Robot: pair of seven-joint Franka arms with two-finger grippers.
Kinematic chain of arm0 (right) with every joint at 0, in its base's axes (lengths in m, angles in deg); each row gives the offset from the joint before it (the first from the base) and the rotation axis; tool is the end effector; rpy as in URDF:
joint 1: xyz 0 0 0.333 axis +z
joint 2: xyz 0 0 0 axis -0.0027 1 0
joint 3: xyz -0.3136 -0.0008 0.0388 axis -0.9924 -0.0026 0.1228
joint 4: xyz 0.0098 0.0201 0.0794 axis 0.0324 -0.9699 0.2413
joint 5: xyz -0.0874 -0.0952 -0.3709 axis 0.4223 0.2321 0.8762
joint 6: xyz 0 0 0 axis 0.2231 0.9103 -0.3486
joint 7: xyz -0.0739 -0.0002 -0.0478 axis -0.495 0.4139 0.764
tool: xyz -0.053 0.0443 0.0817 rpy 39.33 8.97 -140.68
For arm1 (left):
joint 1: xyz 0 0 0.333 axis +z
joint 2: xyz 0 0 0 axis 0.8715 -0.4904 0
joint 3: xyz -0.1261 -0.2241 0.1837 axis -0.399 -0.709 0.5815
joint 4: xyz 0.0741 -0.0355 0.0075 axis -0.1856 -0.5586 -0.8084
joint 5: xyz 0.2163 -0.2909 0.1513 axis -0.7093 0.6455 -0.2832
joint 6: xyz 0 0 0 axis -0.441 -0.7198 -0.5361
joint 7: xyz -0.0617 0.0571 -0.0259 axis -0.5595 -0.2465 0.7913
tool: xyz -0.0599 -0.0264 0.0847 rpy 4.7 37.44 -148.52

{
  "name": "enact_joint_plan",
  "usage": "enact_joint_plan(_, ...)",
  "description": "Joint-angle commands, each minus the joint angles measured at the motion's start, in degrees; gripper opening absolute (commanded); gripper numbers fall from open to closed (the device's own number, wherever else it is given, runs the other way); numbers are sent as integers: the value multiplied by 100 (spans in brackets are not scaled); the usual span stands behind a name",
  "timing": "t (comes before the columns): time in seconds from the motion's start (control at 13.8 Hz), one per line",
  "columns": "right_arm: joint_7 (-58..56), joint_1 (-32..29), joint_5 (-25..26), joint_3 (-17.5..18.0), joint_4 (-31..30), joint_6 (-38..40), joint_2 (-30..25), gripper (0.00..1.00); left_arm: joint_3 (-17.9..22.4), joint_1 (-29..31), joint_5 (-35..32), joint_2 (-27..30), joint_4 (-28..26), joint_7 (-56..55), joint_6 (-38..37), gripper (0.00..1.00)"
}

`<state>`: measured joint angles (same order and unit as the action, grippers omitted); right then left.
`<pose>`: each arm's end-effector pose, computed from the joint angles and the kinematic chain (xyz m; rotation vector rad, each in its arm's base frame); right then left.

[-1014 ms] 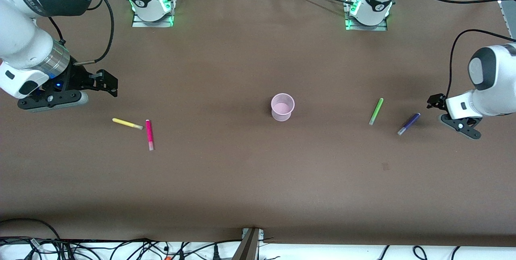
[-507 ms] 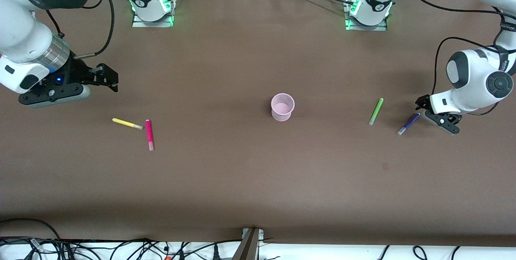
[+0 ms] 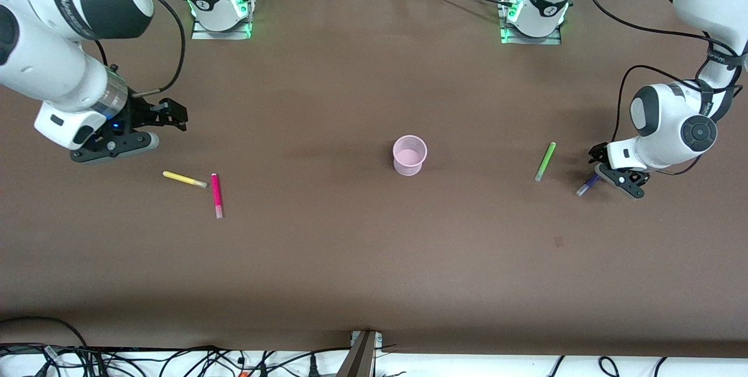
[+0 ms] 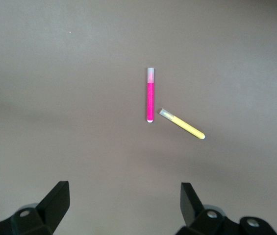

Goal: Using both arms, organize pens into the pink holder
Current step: 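Grasp the purple marker with the left gripper while the right gripper grasps the magenta marker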

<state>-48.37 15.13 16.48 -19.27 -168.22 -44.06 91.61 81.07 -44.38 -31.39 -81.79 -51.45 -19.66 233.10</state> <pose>0.5903 0.1077 0.4992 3.0909 0.4129 -0.1291 0.5494 0.1330 0.1752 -2.9414 1.0799 0.1625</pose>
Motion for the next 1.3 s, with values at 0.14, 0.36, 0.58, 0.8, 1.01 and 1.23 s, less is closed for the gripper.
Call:
enact_joint_plan(0.14,234,36,-44,45,-1326,-1441,3,99,-23,27,-122,-61,58,116,52,48)
enact_joint_plan(0.36,234,36,-62,45,-1811,-2356,362,99,-14,44,-122,-52,58,116,17,46)
enact_joint_plan(0.58,234,36,-80,45,-1794,-2893,907,98,-14,70,-122,-52,49,124,-9,46)
enact_joint_plan(0.8,234,27,-80,45,-1803,-3386,1329,96,-14,71,-130,-43,49,124,-18,45)
enact_joint_plan(1.01,199,-25,-80,45,-1812,-3581,1558,95,12,71,-122,-34,49,124,-88,24)
enact_joint_plan(1.23,146,-52,-80,37,-1847,-3870,1804,92,3,62,-122,53,76,107,-361,0)
